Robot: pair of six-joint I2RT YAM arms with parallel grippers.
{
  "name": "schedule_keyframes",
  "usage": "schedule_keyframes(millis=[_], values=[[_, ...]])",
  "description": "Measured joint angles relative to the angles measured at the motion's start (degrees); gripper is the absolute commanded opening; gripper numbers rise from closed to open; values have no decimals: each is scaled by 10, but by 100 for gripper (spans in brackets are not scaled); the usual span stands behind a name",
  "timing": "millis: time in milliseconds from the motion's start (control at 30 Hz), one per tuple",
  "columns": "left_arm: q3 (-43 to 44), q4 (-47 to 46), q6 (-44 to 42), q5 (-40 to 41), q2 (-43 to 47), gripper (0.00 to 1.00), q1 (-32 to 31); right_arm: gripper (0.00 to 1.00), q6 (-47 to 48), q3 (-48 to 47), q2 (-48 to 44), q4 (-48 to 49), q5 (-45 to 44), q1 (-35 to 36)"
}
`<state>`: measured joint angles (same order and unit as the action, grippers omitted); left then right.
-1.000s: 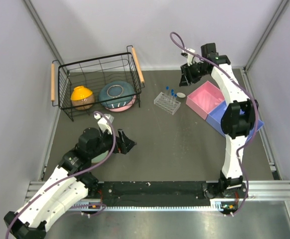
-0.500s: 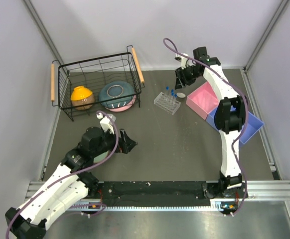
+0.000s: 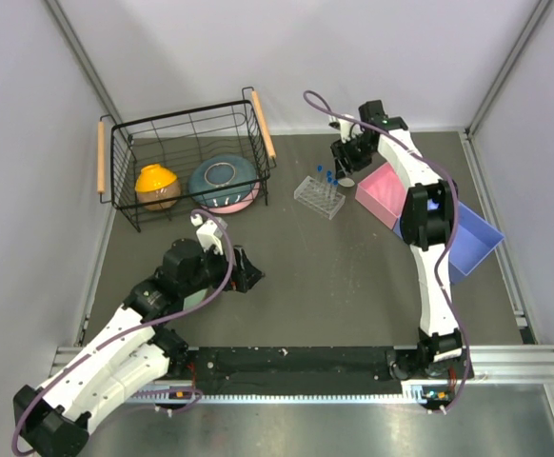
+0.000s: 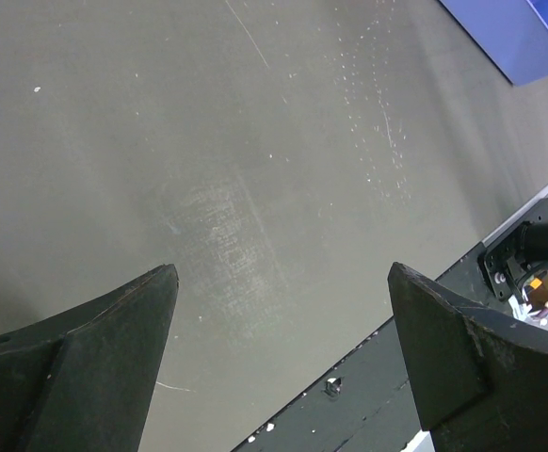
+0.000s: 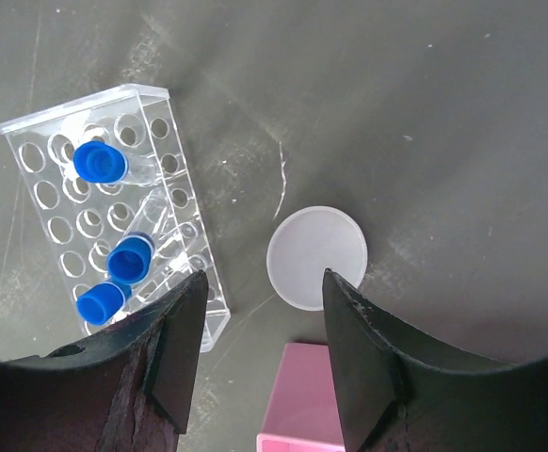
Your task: Organize the chemistry lab equipment
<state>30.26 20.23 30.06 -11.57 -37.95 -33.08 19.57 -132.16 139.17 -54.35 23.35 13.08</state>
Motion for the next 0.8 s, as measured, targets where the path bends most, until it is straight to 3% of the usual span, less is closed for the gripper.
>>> schedule_keyframes(millis=[800], values=[[0, -10, 0, -2, -15, 99, 0, 47, 34, 20, 16, 1, -53, 0]])
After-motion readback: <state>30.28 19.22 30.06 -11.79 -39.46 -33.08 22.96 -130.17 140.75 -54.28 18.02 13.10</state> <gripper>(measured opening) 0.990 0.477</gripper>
